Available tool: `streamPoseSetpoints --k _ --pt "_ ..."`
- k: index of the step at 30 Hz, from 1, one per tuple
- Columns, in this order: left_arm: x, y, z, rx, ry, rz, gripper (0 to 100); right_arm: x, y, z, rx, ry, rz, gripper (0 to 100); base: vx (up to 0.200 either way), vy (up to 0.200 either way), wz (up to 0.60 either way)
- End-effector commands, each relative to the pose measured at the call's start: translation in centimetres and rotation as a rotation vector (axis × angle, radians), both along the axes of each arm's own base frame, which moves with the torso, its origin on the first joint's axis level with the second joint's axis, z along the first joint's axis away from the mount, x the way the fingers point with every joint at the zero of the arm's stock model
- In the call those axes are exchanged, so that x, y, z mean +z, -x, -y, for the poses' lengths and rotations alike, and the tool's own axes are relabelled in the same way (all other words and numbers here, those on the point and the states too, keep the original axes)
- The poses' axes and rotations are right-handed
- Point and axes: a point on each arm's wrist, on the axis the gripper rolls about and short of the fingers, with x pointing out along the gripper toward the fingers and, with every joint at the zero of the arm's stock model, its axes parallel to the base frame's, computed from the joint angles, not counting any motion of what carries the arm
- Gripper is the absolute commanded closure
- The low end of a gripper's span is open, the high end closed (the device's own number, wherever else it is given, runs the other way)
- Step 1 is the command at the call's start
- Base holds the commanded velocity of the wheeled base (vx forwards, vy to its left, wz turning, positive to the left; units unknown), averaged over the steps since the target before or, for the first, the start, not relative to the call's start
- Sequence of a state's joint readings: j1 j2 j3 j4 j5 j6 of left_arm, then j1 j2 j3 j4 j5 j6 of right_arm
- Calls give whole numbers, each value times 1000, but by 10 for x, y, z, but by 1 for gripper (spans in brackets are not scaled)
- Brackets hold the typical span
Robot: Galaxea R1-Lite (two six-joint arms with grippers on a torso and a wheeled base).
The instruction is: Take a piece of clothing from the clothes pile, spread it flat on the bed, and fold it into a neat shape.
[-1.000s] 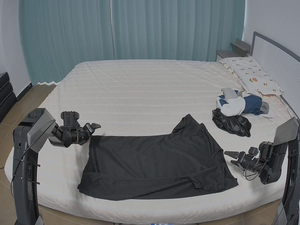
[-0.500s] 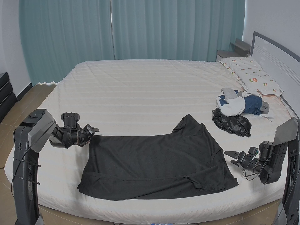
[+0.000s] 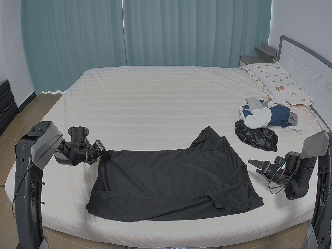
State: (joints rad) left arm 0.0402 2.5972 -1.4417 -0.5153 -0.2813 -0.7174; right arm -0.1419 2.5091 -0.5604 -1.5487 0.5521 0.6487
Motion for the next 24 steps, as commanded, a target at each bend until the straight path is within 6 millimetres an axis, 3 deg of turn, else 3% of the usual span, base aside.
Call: streamPoseSetpoints --k 1,5,8,13,14,20,24 --pt "3 1 -5 8 12 -3 100 17 -49 -28 -16 56 90 0 0 0 0" --pt "3 1 -5 8 13 -4 100 22 -78 -44 -21 108 50 0 0 0 0" --pt "3 2 -5 10 15 -7 100 14 -101 -58 -56 176 57 0 0 0 0" --pt "7 2 -6 22 29 -3 100 19 -124 -66 -55 232 72 0 0 0 0" --pt "7 2 -6 23 30 -4 100 22 -135 -70 -40 258 60 0 0 0 0" --pt "7 2 -6 23 30 -5 100 14 -169 -92 -65 328 65 0 0 0 0" --pt "7 2 -6 23 30 -4 100 12 -179 -98 -70 338 58 0 0 0 0"
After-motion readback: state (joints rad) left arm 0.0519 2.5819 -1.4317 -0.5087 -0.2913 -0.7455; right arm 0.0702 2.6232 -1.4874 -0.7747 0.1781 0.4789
